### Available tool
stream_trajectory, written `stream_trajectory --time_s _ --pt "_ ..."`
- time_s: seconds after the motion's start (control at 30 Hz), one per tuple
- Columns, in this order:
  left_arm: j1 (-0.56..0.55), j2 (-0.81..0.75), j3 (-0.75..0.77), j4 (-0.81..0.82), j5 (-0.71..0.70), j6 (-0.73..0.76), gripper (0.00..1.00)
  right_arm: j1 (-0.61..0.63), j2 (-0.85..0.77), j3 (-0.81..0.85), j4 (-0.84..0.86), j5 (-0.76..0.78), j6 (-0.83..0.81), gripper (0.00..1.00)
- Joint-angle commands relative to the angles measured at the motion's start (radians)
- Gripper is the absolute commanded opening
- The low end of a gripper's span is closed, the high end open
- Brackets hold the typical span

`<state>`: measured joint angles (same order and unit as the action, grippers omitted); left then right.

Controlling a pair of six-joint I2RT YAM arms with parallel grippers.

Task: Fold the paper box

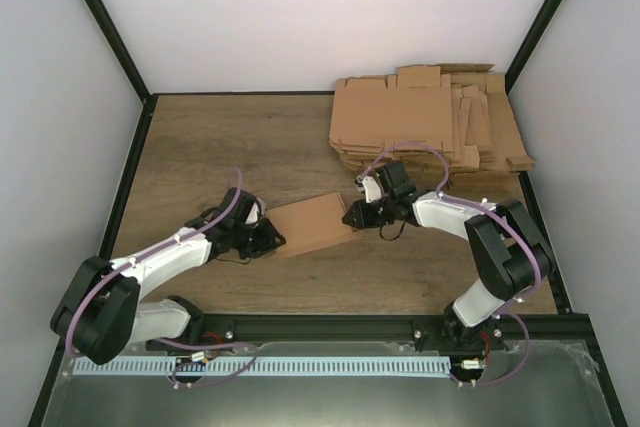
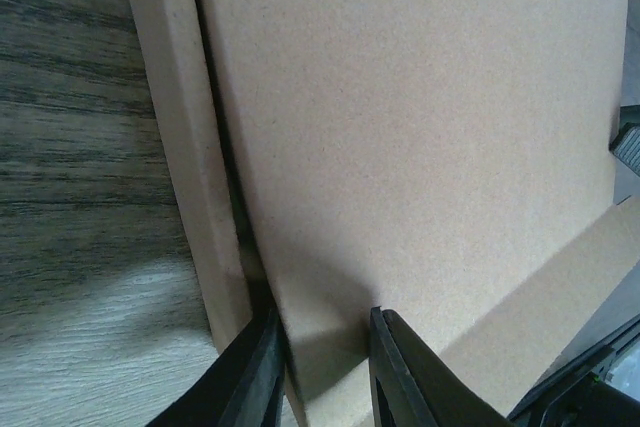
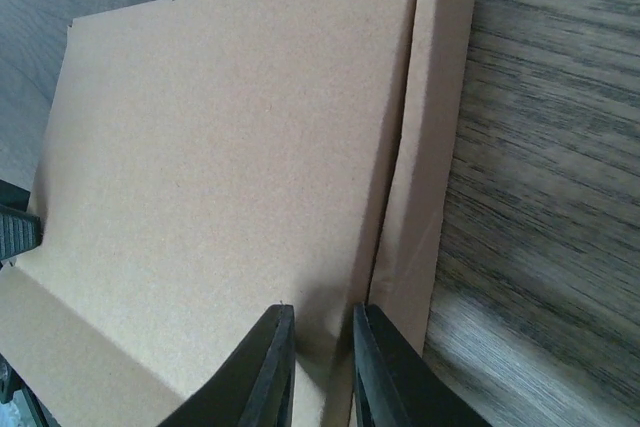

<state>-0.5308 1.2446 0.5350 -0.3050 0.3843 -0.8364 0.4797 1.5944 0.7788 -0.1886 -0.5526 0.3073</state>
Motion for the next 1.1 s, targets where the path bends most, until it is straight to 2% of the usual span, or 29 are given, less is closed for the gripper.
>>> stream_trajectory --time_s 0.0,0.27,0.47,0.7,0.8,0.9,1.07 --pt "0.000 0.017 -0.016 -0.076 -0.068 0.027 0.26 0.007 0.049 -0.039 -0.041 0.065 -0.004 0.18" --pt "0.001 -0.028 0.085 -0.190 -0.114 0.057 0.27 0.010 0.051 -0.047 -0.034 0.098 0.003 0.18" --pt "0.000 -0.109 0.158 -0.288 -0.202 0.059 0.35 0.010 0.039 -0.031 -0.042 0.101 0.002 0.18" --pt "0.002 -0.066 0.076 -0.171 -0.123 0.045 0.33 0.009 -0.001 -0.008 -0.057 0.095 0.008 0.20" --pt "0.002 -0.038 0.068 -0.163 -0.165 0.059 0.32 0.010 -0.032 0.009 -0.082 0.118 0.004 0.22" --pt "0.002 -0.037 0.046 -0.143 -0.185 0.062 0.32 0.009 -0.054 0.021 -0.096 0.137 0.000 0.26" --pt "0.002 -0.035 0.026 -0.087 -0.136 0.052 0.34 0.008 -0.072 0.027 -0.103 0.141 0.005 0.33"
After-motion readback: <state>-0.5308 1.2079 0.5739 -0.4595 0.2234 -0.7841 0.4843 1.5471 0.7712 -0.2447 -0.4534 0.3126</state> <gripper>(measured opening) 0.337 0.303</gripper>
